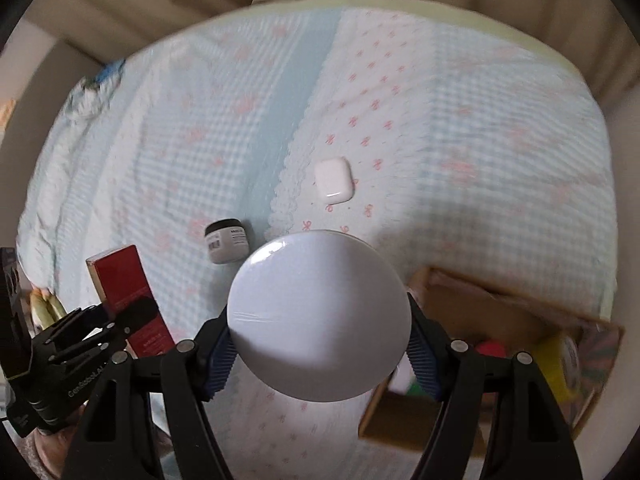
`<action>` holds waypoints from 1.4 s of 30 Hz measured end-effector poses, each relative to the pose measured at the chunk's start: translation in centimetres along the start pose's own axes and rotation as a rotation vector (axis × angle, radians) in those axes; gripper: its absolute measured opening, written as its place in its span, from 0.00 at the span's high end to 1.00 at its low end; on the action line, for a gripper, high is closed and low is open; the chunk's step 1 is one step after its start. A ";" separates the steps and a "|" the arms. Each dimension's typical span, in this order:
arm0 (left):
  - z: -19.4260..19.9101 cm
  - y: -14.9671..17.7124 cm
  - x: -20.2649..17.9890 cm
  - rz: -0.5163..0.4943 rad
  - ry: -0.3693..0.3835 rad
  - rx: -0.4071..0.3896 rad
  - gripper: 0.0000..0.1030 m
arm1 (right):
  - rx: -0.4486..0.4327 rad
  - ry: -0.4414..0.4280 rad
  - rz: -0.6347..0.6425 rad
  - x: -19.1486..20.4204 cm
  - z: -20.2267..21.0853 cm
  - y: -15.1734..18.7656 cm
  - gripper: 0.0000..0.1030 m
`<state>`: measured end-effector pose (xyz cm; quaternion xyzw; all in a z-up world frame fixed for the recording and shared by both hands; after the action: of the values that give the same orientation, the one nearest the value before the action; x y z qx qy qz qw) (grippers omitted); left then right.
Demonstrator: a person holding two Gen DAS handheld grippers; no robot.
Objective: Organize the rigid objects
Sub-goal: 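Carry the red box and white lid over the cardboard box and release both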
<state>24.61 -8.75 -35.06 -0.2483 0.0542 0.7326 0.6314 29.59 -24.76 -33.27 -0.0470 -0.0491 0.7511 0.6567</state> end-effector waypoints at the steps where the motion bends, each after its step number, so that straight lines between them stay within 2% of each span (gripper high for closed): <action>1: -0.1 -0.1 -1.2 -0.012 0.010 -0.002 0.64 | -0.013 -0.001 -0.021 -0.6 1.1 0.4 0.33; 4: 0.0 -0.4 -4.7 -0.065 0.046 0.000 0.64 | -0.037 0.000 -0.077 -2.6 3.0 1.8 0.33; 11: -2.0 1.3 -13.3 -0.180 0.136 0.036 0.64 | -0.061 0.042 -0.220 -9.6 6.0 6.3 0.33; 19: -6.6 3.8 -21.6 -0.300 0.166 0.131 0.64 | -0.041 0.075 -0.367 -16.8 6.3 11.8 0.33; 25: -10.4 5.6 -24.7 -0.382 0.152 0.205 0.64 | -0.026 0.068 -0.448 -20.4 5.1 14.8 0.33; 31: -14.7 6.6 -27.1 -0.476 0.118 0.274 0.64 | -0.015 0.049 -0.485 -22.7 2.7 16.1 0.33; 42: -21.4 6.8 -28.5 -0.705 0.004 0.370 0.64 | -0.056 -0.005 -0.414 -22.7 -2.1 15.9 0.33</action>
<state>26.74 -44.09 -42.97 -0.1351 0.0977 0.4484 0.8782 17.25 -49.37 -37.40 -0.0525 -0.0803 0.5986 0.7953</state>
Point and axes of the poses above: each gripper's, at about its wrist camera, not at the fingertips, and z roughly against the way its jaws point, x to its left, y to its underside, the point moved 10 cm from there along -z, roughly the way its jaws point, and after that the axes turned 13 degrees about y, right-handed, at the moved point
